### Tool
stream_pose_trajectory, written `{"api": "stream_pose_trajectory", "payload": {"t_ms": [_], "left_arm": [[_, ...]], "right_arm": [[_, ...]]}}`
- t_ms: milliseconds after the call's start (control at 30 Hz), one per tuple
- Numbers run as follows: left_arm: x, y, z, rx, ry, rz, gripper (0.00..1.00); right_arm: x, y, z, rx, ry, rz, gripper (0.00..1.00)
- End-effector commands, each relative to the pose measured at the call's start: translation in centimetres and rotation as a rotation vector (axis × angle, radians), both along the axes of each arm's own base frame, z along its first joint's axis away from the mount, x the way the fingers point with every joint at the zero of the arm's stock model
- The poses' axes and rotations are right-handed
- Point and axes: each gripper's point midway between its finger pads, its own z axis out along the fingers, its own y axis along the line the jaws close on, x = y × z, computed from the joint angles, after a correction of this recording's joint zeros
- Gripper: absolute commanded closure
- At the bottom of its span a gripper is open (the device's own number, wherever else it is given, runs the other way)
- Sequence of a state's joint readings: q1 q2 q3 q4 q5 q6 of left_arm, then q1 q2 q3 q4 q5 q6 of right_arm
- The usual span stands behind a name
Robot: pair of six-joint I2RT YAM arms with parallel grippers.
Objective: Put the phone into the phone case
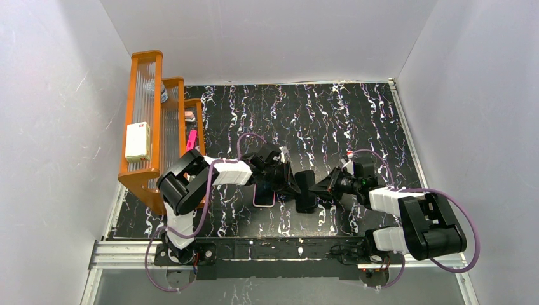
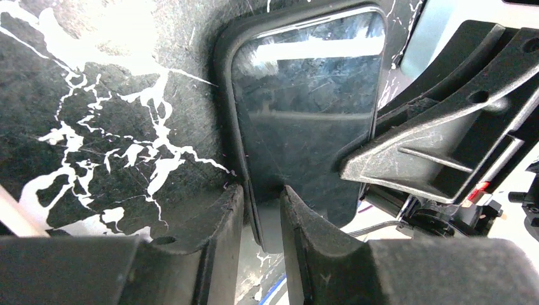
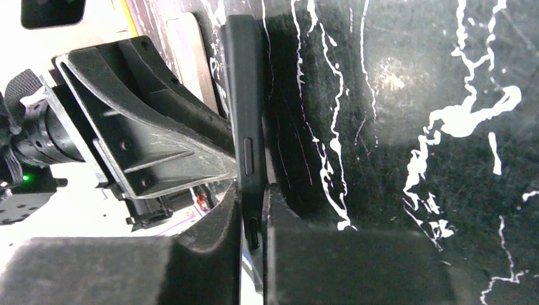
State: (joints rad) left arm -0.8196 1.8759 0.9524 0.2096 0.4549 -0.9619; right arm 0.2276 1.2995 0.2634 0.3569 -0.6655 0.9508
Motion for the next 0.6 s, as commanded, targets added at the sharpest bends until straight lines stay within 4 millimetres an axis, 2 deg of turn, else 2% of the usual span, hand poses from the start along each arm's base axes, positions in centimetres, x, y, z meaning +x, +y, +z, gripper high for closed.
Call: {"api": "stream_pose_trajectory", "payload": {"t_ms": [0, 167, 267, 400, 433, 567], "left_arm": [[-1.5, 1.5, -2.6, 0.102, 0.023, 0.003, 0.75], [-1.7, 1.6, -3.1, 0.109, 0.028, -0.003, 0.74], [-1.7, 1.6, -3.4, 0.114, 0.03, -0.002, 0.74], [-1.9, 1.1, -3.5, 0.106, 0.033, -0.007, 0.74], [-1.9, 1.0, -3.5, 0.106, 0.034, -0.008, 0.74], [-2.1, 0.1, -2.4, 0.061, 0.042, -0.035, 0.72]], "right_arm": [[-0.2, 1.1, 1.8, 0.063, -0.035, 0.049, 0.99], [0.1, 0.4, 0.9, -0.017, -0.037, 0.024, 0.99], [0.1, 0.6, 1.3, 0.004, -0.047, 0.025, 0.74], [0.7, 0.9, 1.7, 0.004, -0.064, 0.054, 0.52], [0.9, 0.8, 1.7, -0.008, -0.069, 0.06, 0.52], [1.7, 1.0, 2.0, -0.014, -0.098, 0.079, 0.9]]}}
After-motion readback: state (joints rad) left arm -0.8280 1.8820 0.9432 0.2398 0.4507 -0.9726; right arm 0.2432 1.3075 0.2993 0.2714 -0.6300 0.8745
